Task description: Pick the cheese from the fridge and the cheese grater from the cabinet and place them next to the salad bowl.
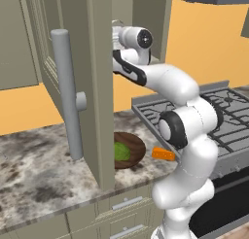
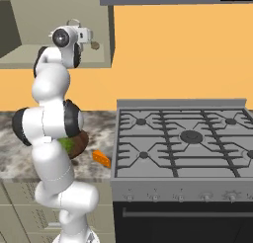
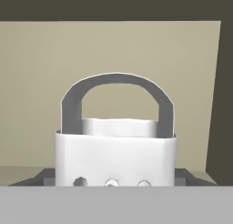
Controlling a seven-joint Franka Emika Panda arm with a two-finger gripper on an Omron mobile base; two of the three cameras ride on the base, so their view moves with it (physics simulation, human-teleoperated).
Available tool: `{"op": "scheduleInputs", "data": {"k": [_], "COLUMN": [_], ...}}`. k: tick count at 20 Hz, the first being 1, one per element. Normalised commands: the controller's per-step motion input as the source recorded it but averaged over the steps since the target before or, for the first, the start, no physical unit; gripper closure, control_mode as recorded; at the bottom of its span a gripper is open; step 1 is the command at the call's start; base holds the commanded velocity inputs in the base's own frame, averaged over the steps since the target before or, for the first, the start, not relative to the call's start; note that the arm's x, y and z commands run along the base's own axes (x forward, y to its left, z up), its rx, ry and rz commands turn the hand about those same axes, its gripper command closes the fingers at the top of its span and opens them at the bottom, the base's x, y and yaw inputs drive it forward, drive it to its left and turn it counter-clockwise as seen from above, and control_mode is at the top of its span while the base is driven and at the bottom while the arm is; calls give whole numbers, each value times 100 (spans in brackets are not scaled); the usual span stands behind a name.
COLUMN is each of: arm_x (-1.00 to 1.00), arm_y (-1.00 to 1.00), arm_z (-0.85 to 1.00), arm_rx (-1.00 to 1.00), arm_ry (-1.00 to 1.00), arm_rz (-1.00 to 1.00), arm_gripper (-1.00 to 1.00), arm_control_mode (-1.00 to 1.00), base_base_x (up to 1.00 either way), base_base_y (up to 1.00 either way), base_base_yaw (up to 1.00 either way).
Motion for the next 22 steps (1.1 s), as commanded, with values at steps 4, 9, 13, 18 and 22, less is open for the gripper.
{"op": "scheduleInputs", "data": {"k": [4,9,13,18,22], "arm_x": [-61,-65,-79,-94,-100], "arm_y": [0,6,11,3,0], "arm_z": [0,15,34,22,0], "arm_rx": [0,0,0,0,0], "arm_ry": [-8,-5,11,4,-7], "arm_rz": [0,0,0,-1,-1], "arm_gripper": [100,100,100,100,100], "arm_control_mode": [-100,-100,-100,-100,-100], "base_base_x": [0,0,0,0,0], "base_base_y": [0,0,0,0,0], "base_base_yaw": [0,0,0,0,0]}}
